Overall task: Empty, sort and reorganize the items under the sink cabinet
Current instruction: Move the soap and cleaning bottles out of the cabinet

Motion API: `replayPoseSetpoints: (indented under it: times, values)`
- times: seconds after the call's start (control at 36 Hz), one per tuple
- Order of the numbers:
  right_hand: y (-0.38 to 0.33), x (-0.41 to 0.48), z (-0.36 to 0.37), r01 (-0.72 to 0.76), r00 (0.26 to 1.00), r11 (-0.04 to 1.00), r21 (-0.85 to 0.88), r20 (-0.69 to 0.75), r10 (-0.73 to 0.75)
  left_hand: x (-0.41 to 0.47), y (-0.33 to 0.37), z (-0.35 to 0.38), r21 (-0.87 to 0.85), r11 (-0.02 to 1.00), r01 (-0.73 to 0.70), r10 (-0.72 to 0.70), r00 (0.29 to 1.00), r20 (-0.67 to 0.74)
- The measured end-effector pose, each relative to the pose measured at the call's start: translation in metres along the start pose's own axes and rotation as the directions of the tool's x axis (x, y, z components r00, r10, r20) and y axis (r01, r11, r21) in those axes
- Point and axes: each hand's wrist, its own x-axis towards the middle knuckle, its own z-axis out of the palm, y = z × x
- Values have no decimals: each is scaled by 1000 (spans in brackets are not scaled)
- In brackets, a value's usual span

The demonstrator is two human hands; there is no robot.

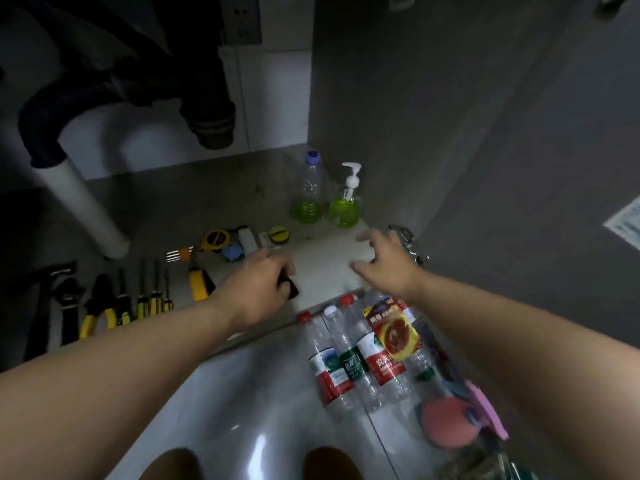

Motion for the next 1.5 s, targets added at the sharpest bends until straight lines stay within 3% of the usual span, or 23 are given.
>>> replayPoseSetpoints:
  times: [0.08,0.25,0.42,0.61,0.78,0.92,1.0,1.08,1.17,1.19,1.25,1.28,1.39,1.5]
  values:
    - [-11,55,-8,-22,997,998,-67,-69,18,20,-20,5,-59,998,5,-7,999,-34]
    - [-28,147,-16,46,957,999,-28,-285,-52,53,-54,19,-242,970,23,-50,993,-104]
    - [-41,206,-23,-15,990,971,-237,-141,-19,59,-81,19,-401,916,7,-83,981,-173]
    - [-48,187,-17,-59,953,916,-396,-296,-67,60,-81,34,-493,866,81,-154,982,-111]
    - [-57,136,-20,109,917,912,-396,-315,-246,62,-59,34,-552,830,78,-146,986,-80]
    - [-95,103,-37,279,924,926,-253,-193,-331,64,-29,29,-715,696,56,-158,984,-78]
    - [-123,94,-41,349,937,937,17,21,-349,65,-18,27,-811,584,26,-104,994,-43]
    - [-138,97,-41,341,905,922,183,201,-375,63,-19,22,-826,563,26,-126,991,-54]
    - [-142,115,-35,310,923,929,204,169,-345,62,-31,19,-849,528,-1,-205,970,-128]
    - [-140,126,-32,333,936,929,162,66,-347,62,-35,20,-854,519,-13,-232,960,-155]
    - [-134,152,-26,342,916,935,-93,-187,-354,62,-44,23,-872,490,-6,-307,935,-179]
    - [-132,162,-24,295,908,931,-217,-240,-343,62,-49,24,-880,475,8,-347,921,-179]
    - [-123,186,-4,148,980,913,-381,-69,-187,58,-67,25,-877,473,83,-430,891,-148]
    - [-114,174,6,186,947,867,-463,-152,-284,49,-78,29,-870,486,85,-410,901,-141]
